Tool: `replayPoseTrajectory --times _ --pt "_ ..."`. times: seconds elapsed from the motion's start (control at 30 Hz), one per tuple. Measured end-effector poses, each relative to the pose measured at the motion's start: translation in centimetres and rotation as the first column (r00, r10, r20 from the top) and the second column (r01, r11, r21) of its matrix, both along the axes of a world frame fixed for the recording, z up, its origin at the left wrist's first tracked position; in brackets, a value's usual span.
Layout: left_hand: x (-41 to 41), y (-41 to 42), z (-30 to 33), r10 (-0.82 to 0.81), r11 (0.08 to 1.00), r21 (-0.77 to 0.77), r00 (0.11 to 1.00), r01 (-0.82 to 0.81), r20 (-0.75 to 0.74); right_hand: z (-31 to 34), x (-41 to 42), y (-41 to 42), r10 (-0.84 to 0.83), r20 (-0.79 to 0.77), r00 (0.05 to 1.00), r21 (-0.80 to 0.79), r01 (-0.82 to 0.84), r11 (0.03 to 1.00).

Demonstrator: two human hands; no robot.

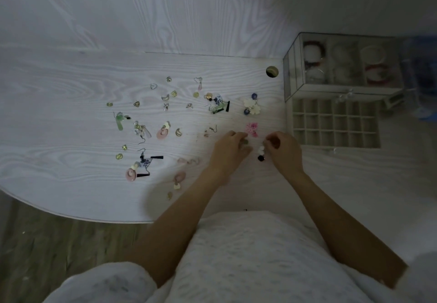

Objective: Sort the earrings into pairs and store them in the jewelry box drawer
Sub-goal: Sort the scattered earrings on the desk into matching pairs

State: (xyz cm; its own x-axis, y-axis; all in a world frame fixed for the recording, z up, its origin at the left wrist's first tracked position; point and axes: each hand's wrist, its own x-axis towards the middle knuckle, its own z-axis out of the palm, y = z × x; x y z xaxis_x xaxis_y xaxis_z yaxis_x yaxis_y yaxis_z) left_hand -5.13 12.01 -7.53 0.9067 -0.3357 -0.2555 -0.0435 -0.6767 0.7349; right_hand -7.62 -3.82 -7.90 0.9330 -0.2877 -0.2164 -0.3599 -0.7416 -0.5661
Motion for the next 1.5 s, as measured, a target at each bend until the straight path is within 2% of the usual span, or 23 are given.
replayPoseTrajectory --times 0.37,0.6,0.67,0.73,0.8,0.9,1.03,1.2,1.3,1.5 --pt "-0.6 -0.7 -0.7 0.03 0.998 0.049 0.998 -0.032 0.046 0.5 0.0 2.1 0.046 -0.026 0.999 0.085 -0.044 0.995" --pt "-1.0 -0.6 -0.4 0.099 0.995 -0.015 0.995 -0.099 0.005 1.2 -0.4 1.6 0.045 -0.019 0.999 0.132 -0.042 0.99" --pt "-1.2 0.8 0.1 0.118 0.991 -0.069 0.993 -0.118 0.005 1.4 -0.9 1.0 0.063 0.004 0.998 0.096 -0.063 0.993" --pt "-1.7 2.7 0.6 0.112 0.99 -0.099 0.989 -0.102 0.094 1.4 -1.7 0.4 0.13 0.024 0.991 0.013 -0.13 0.991" --pt "-2.5 5.0 1.1 0.106 0.994 -0.052 0.964 -0.096 0.244 1.1 -2.6 0.1 0.213 0.021 0.977 -0.062 -0.211 0.975" --pt "-3.9 8.6 1.7 0.171 0.98 0.035 0.924 -0.195 0.341 0.5 -3.6 0.3 0.298 0.0 0.955 -0.087 -0.296 0.951" --pt "-5.9 12.6 1.4 0.329 0.926 0.093 0.903 -0.366 0.277 0.4 -4.3 1.8 0.343 0.018 0.939 -0.059 -0.342 0.938" --pt "-6.8 16.0 0.4 0.449 0.842 0.208 0.861 -0.498 0.24 -0.1 -4.2 4.6 0.404 0.079 0.911 -0.037 -0.402 0.915" --pt "-6.3 17.3 0.2 0.478 0.836 0.175 0.846 -0.521 0.236 -0.5 -4.0 5.9 0.387 0.102 0.917 -0.034 -0.385 0.922" --pt "-3.7 19.3 -0.4 0.4 0.881 0.184 0.894 -0.436 0.204 -0.5 -4.3 6.6 0.363 0.11 0.925 -0.055 -0.359 0.932"
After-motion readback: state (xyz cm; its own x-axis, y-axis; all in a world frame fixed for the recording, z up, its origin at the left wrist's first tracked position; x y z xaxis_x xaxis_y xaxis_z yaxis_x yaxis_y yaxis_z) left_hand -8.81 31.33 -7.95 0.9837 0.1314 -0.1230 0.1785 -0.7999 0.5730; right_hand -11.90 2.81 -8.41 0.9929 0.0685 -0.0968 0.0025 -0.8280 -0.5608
